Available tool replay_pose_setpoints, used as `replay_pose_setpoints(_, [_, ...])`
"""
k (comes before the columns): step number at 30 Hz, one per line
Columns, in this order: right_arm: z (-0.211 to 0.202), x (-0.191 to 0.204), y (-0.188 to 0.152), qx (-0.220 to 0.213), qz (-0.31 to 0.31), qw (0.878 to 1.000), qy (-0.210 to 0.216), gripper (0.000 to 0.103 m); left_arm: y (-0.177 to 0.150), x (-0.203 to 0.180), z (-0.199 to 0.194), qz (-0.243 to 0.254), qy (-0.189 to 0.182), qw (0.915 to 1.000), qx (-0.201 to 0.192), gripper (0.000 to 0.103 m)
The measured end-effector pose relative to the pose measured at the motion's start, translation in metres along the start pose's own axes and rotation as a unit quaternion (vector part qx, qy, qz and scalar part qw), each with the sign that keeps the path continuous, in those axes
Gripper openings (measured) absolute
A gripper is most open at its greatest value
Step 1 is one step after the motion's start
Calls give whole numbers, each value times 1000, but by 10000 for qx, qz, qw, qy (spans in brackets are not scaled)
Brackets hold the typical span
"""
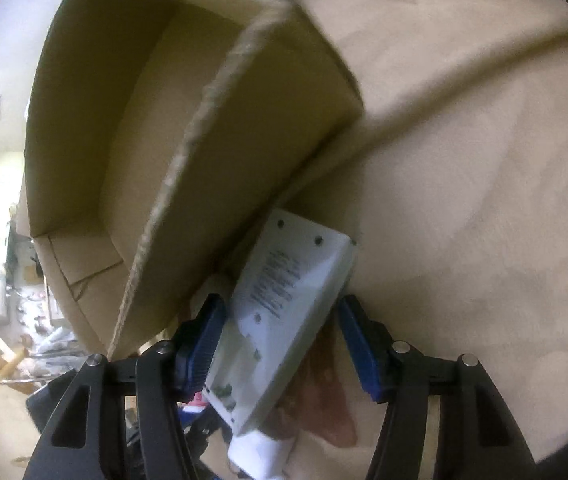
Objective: Organize rigid objects
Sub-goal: 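Grasp the white battery charger with the right tool while the left tool grasps a white pill bottle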
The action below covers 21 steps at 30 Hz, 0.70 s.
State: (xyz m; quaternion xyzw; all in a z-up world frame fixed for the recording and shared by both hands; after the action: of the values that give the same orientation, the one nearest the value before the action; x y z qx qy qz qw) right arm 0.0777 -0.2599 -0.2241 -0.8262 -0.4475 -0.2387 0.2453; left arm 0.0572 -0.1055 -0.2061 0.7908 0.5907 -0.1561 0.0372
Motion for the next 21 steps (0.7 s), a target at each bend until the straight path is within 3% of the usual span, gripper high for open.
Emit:
replay_pose_setpoints(5, [-20, 6, -3, -271, -177, 9995, -35, 32, -5, 5, -13, -222, -105, 9995, -175, 24])
replay_pose_setpoints(9, [-36, 12, -13, -451, -399, 9982, -71, 22, -12, 14, -17, -380, -132, 9988, -273, 23])
replay_pose_setpoints(14, [-35, 22, -20, -377, -721, 9963, -261, 22, -16, 25, -30, -515, -89, 9980, -363, 17])
replay_pose_setpoints(15, [-37, 20, -20, -372, -765, 9960, -257, 22, -18, 28, -33, -552, -106, 9977, -376, 3])
replay_pose_setpoints(16, [-36, 21, -22, -377, -814, 9956, -284, 22, -20, 29, -34, -601, -99, 9975, -370, 1])
replay_pose_setpoints(21, [-39, 21, -30, -458, -955, 9936, -404, 22, -22, 28, -33, -610, -139, 9969, -473, 1])
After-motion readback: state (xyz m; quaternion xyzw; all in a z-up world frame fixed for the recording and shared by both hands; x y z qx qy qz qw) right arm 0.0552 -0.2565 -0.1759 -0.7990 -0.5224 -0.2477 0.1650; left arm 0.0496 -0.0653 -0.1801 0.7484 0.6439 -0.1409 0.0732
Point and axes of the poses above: each gripper's, at about its wrist camera, not at the fingertips, and z roughly the way its jaws point, x to its left, y to its top, the point moved 7 cm from there along z, roughly the way its jaws point, and after that the axes turned 13 degrees about x, right-handed, at the moved point
